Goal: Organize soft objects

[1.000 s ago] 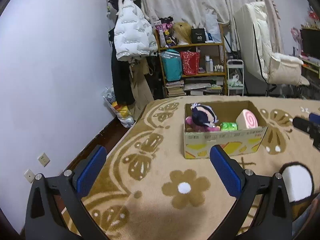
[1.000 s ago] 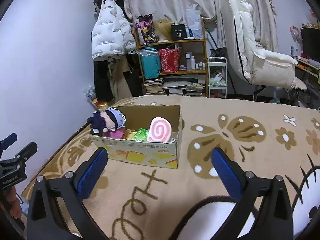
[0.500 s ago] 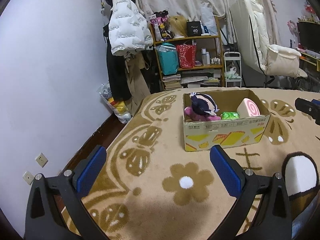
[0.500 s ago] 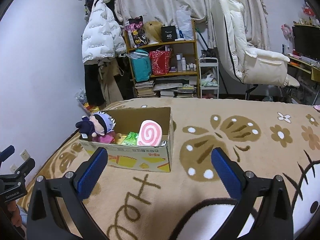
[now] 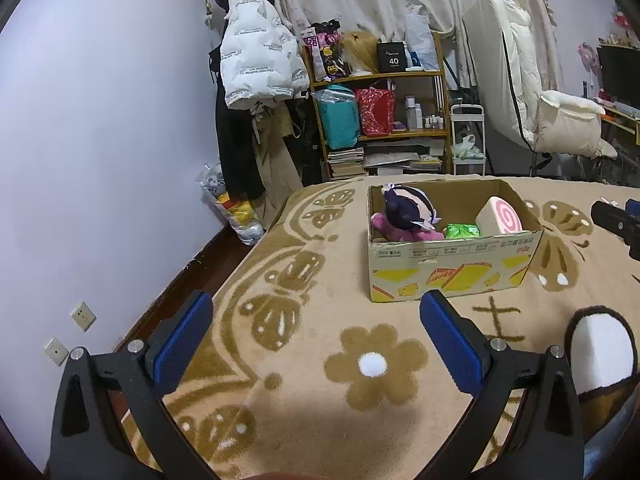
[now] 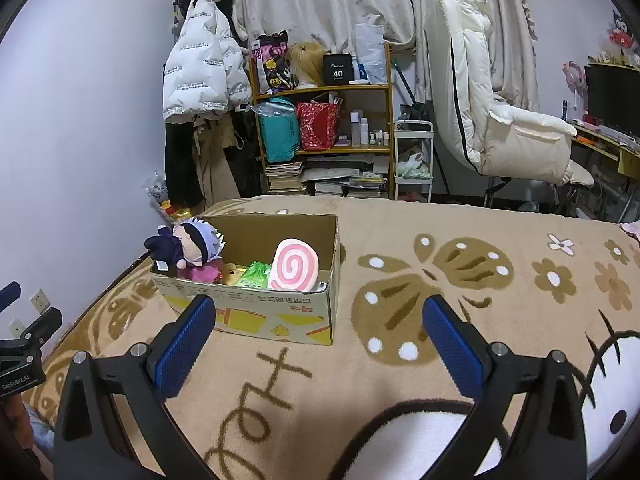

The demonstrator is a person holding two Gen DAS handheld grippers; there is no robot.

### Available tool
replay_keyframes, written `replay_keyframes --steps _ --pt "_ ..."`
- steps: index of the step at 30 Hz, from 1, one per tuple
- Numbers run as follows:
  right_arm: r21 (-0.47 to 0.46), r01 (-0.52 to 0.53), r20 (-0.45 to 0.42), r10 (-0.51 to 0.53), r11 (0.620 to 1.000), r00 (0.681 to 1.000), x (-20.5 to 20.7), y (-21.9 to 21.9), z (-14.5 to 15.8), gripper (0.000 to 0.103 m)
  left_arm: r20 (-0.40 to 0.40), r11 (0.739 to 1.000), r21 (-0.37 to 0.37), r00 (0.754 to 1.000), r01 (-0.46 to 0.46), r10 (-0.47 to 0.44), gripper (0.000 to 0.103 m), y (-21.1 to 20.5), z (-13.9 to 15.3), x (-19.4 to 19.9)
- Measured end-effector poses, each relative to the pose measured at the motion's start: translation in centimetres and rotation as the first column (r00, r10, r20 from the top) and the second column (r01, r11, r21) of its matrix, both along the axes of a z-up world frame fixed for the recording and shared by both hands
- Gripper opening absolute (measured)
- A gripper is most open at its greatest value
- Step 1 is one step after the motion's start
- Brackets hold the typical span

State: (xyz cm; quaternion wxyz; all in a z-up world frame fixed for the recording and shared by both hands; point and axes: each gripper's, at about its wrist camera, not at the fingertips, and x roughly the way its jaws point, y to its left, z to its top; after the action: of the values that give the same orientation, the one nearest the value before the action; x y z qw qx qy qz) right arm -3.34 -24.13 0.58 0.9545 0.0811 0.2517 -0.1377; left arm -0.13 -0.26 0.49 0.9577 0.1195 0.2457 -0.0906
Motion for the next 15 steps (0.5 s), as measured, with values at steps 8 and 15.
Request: replay_keyframes --steps 8,15 --pt "-0.001 0.002 0.001 -0.002 1.000 1.000 0.01 -0.05 0.02 0.103 -0.022 1.000 -0.021 1.000 -0.006 0.006 0.102 0.13 -0.25 0.31" --pt "-0.008 0.007 0.002 -0.007 1.000 1.000 0.01 -0.14 -0.07 0.103 -0.028 1.000 -0.027 1.000 -0.007 0.006 0.102 0.34 -0.35 0.49"
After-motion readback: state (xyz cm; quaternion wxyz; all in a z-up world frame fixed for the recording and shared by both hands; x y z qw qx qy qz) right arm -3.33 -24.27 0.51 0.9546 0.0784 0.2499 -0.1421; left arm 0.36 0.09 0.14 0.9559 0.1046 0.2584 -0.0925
